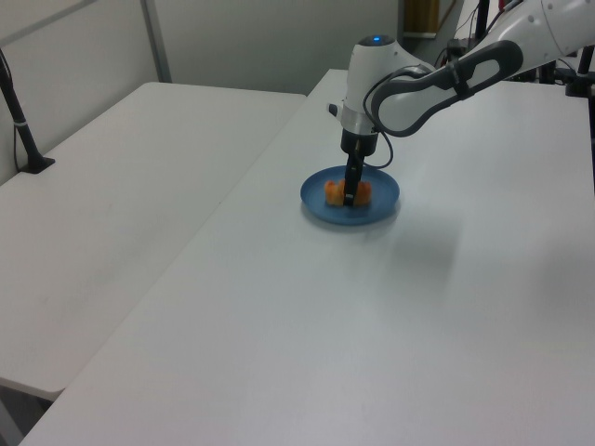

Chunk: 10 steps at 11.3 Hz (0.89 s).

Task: Put the bread on the table
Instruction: 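Close the gripper on the bread roll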

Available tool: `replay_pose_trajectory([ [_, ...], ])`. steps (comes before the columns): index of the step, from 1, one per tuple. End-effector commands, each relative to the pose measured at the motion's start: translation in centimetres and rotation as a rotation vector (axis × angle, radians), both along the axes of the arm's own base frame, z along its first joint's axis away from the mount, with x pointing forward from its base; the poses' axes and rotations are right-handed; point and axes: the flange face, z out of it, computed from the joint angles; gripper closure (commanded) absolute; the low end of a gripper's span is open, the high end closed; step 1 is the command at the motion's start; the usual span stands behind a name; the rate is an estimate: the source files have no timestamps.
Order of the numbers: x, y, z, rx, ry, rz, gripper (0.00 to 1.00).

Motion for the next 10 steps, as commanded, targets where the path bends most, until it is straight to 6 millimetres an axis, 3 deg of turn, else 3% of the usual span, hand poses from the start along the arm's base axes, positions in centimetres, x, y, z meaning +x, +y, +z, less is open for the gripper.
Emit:
replay_pose_trajectory([
  [1,0.4,0.2,-0.1,-0.028,-0.014,0.027,0.07],
  [3,0.4,0.2,-0.1,-0.027,-0.013,0.024,0.34],
  [5,0.4,0.3,-0.1,-0.027,-0.011,0.022,0.51],
  [8,0.3,0.2,1.1,-0.046,-0.019,0.037,0.53],
  [10,0.0,0.1,3.9,-0.046,-0.040,0.031,0.53],
])
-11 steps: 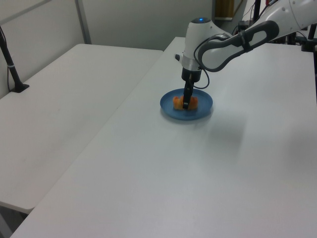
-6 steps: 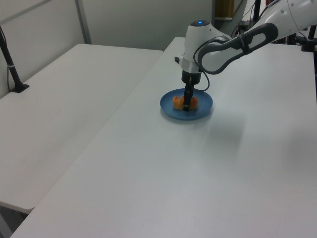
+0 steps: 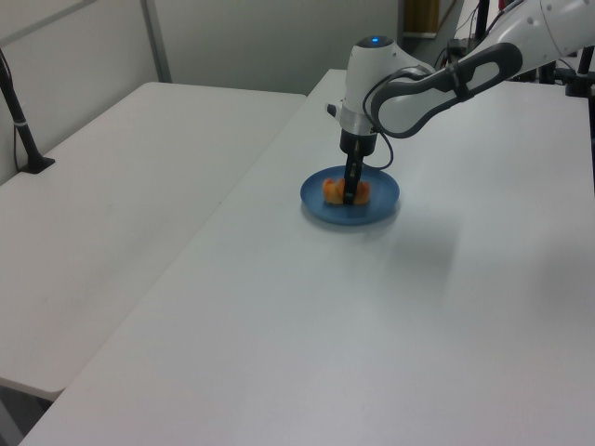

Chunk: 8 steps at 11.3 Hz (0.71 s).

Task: Put the bread on the table
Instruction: 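Close the gripper on the bread roll, then lift the bread roll and carry it off the plate across the table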

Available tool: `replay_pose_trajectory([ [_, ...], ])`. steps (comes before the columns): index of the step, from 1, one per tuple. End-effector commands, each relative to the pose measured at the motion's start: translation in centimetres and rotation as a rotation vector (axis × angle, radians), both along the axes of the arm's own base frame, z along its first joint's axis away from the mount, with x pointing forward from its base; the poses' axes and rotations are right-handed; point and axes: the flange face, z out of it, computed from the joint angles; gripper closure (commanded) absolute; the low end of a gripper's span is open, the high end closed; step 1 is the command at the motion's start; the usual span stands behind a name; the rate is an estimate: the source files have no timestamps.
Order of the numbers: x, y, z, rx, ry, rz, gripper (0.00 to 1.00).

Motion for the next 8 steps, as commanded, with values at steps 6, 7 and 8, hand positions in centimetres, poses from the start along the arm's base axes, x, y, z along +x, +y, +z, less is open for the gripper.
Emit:
replay_pose_trajectory([
  [6,-0.9,-4.4,9.7,-0.009,-0.030,-0.051,0.53],
  [7,-0.6,-5.9,11.2,-0.010,-0.041,-0.072,0.53],
  [8,-0.4,-7.7,12.3,-0.010,-0.041,-0.096,0.53],
])
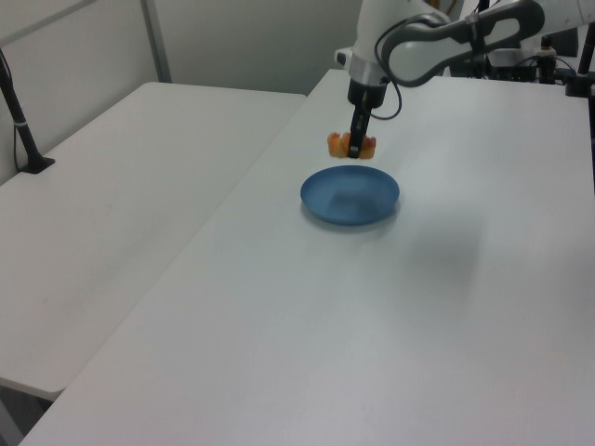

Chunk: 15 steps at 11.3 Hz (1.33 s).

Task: Put the bread on the table
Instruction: 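Lift the bread roll and carry it off the plate across the table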

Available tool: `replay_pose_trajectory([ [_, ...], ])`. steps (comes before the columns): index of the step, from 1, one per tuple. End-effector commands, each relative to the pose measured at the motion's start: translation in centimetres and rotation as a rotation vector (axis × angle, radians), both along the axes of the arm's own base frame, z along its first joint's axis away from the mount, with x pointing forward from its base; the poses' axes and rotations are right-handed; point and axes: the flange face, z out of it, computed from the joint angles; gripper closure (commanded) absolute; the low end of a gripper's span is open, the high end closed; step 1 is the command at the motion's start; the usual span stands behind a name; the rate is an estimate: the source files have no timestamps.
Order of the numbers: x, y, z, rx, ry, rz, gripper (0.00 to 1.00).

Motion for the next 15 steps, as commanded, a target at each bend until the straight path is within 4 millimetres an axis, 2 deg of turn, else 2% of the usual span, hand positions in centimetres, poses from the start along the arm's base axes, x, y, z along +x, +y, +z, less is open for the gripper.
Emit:
replay_pose_trajectory([
  [1,0.2,-5.0,4.1,0.000,0.007,-0.059,0.53],
  [3,0.4,-10.3,6.2,-0.005,-0.029,-0.087,0.52],
  [6,0.8,-16.8,4.6,-0.023,-0.032,-0.098,0.52],
  [9,1.4,-23.7,0.9,-0.028,-0.057,-0.104,0.52],
  [11,0.8,-27.5,1.1,-0.021,-0.106,-0.081,0.52],
  [13,0.6,-29.3,-0.2,-0.014,-0.119,-0.063,0.52],
  [15,1.0,-29.8,-2.4,-0.026,-0.135,-0.061,0.52],
])
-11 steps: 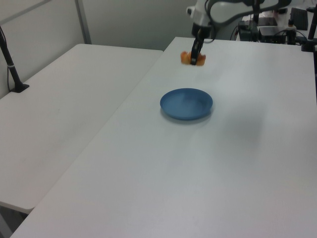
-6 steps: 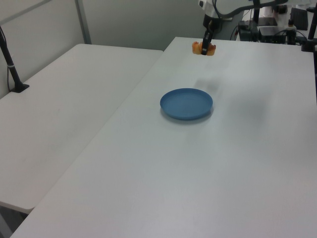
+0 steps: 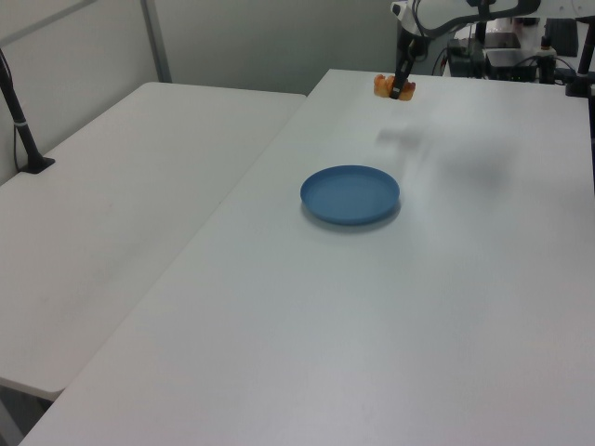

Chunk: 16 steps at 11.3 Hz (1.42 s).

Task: Put the bread on the table
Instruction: 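Lift the bread roll and carry it off the plate across the table, then lower the bread roll onto the table and open the gripper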

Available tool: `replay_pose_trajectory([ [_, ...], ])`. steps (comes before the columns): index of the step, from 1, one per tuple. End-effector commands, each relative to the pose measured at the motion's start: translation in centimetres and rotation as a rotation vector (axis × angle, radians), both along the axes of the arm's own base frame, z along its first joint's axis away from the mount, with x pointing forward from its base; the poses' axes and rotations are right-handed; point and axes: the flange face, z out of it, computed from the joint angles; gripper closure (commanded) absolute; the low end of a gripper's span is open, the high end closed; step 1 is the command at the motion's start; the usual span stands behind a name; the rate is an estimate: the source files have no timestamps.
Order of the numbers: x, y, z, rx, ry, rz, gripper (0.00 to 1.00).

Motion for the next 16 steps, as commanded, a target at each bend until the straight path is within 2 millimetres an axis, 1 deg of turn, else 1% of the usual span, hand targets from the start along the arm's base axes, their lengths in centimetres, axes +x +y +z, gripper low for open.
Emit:
replay_pose_trajectory([
  [1,1.3,-0.2,-2.8,-0.016,-0.050,0.024,0.52],
  [3,1.7,-0.4,-4.2,-0.027,-0.074,0.020,0.52],
  [5,1.8,-1.0,-6.2,-0.039,-0.083,0.021,0.51],
  [8,2.0,-1.8,-8.0,-0.088,-0.104,0.037,0.50],
  [10,1.9,-2.6,-8.8,-0.111,-0.115,0.030,0.50],
  [11,1.9,-2.8,-9.3,-0.111,-0.120,0.027,0.50],
  [12,1.9,-2.9,-9.0,-0.119,-0.144,0.018,0.50],
  [13,1.6,-3.9,-9.1,-0.135,-0.160,0.006,0.49],
  [14,1.6,-3.9,-9.8,-0.136,-0.159,0.006,0.49],
  [15,1.6,-4.0,-9.9,-0.137,-0.157,0.005,0.45],
  [16,1.4,-4.1,-10.1,-0.146,-0.149,0.005,0.29],
])
